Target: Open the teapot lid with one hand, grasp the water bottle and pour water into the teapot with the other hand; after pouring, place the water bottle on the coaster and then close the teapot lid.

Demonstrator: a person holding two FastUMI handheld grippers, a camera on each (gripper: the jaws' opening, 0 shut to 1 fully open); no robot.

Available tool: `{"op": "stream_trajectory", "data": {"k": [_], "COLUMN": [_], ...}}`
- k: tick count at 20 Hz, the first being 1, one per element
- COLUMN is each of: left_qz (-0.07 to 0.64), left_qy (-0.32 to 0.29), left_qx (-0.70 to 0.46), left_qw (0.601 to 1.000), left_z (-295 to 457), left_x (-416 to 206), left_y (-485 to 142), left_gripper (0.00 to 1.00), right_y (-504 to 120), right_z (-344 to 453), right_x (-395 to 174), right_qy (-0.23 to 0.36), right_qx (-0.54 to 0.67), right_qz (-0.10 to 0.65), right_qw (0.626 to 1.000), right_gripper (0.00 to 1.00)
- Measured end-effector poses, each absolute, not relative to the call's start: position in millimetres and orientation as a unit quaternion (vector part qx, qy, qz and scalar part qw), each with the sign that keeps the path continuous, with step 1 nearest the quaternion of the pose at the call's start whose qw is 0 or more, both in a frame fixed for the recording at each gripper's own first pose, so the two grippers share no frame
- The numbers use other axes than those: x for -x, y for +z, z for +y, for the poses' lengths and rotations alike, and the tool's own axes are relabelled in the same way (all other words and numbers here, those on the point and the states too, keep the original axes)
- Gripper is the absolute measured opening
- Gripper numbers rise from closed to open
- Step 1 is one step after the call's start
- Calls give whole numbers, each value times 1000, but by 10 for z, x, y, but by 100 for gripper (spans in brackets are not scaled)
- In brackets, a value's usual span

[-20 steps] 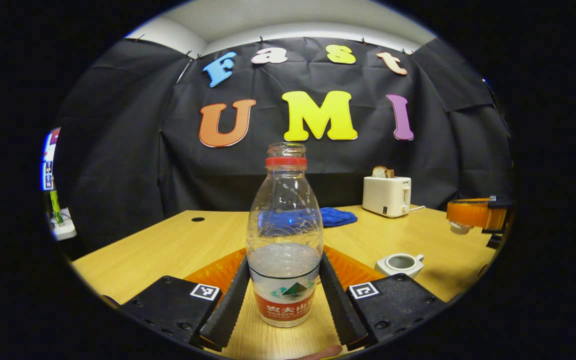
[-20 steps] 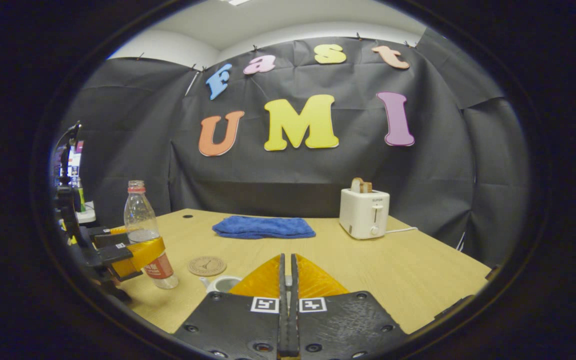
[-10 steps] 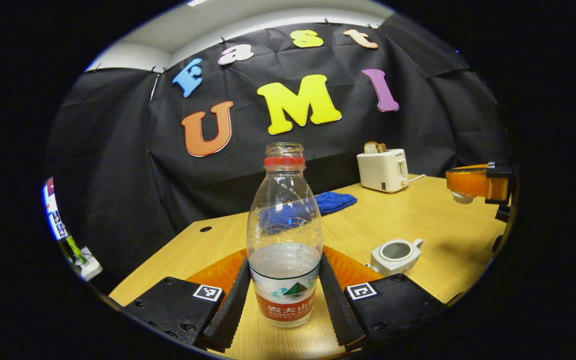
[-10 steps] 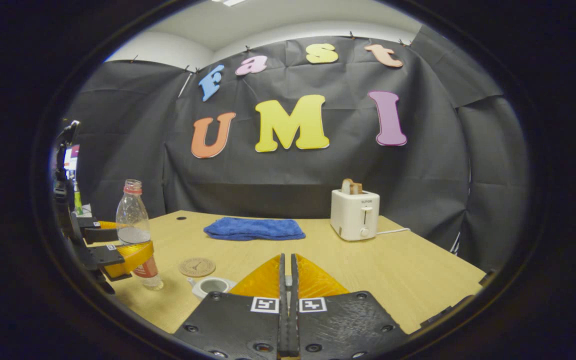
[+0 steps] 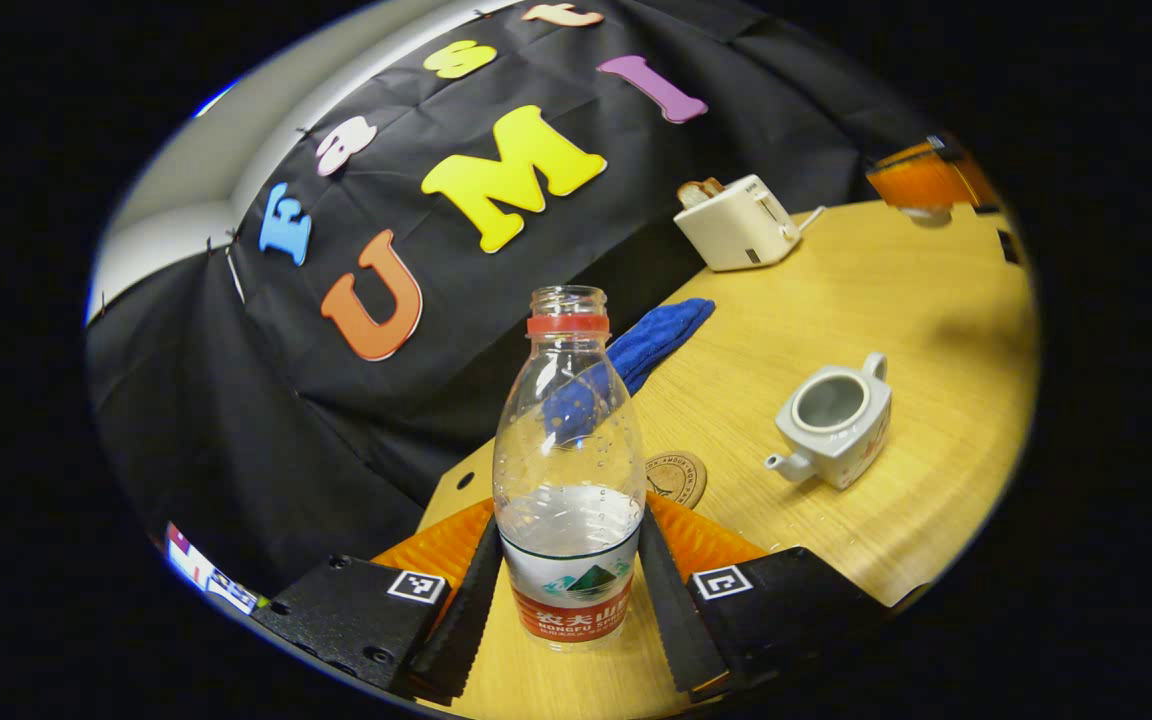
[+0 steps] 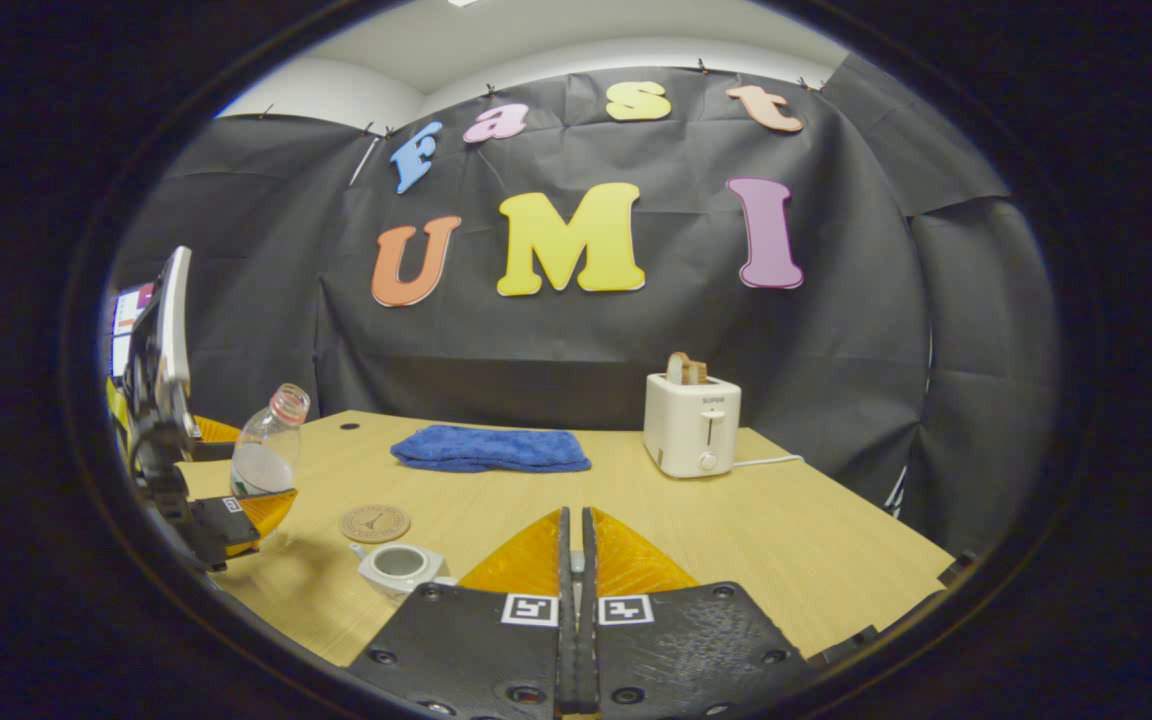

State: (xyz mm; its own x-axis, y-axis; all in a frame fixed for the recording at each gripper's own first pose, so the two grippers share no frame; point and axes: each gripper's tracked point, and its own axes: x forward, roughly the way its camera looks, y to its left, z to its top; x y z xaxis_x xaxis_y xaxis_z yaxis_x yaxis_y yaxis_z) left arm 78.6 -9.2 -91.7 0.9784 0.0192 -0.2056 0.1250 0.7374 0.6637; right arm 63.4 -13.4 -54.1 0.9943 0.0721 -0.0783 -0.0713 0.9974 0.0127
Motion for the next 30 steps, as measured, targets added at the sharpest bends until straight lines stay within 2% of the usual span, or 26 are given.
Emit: {"op": "stream_trajectory", "data": {"k": [6, 13, 15, 23, 26, 30], "left_qz": [89, 100, 109, 115, 110, 116], "left_qy": [-25, -58, -59, -51, -48, -50], "left_qx": [-531, -652, -679, -738, -776, -801], "left_qw": [842, 749, 724, 663, 619, 585], "left_z": [-88, -251, -236, -258, -279, -319], "left_x": [-809, -751, -763, -770, -787, -759], "left_y": [-936, -1045, -1068, -956, -882, -850], "left_gripper": [74, 74, 74, 74, 74, 74], "right_y": [-530, -489, -476, -480, -472, -475], "right_z": [-308, -366, -394, -470, -556, -585], "right_x": [-636, -621, -618, -610, -611, -613], "right_qy": [31, 31, 25, 24, 22, 26], "right_qx": [-14, -8, -5, -6, -16, -28], "right_qz": [49, 47, 45, 49, 51, 57], "right_qw": [998, 998, 999, 999, 998, 998], "right_gripper": [0, 0, 0, 0, 0, 0]}}
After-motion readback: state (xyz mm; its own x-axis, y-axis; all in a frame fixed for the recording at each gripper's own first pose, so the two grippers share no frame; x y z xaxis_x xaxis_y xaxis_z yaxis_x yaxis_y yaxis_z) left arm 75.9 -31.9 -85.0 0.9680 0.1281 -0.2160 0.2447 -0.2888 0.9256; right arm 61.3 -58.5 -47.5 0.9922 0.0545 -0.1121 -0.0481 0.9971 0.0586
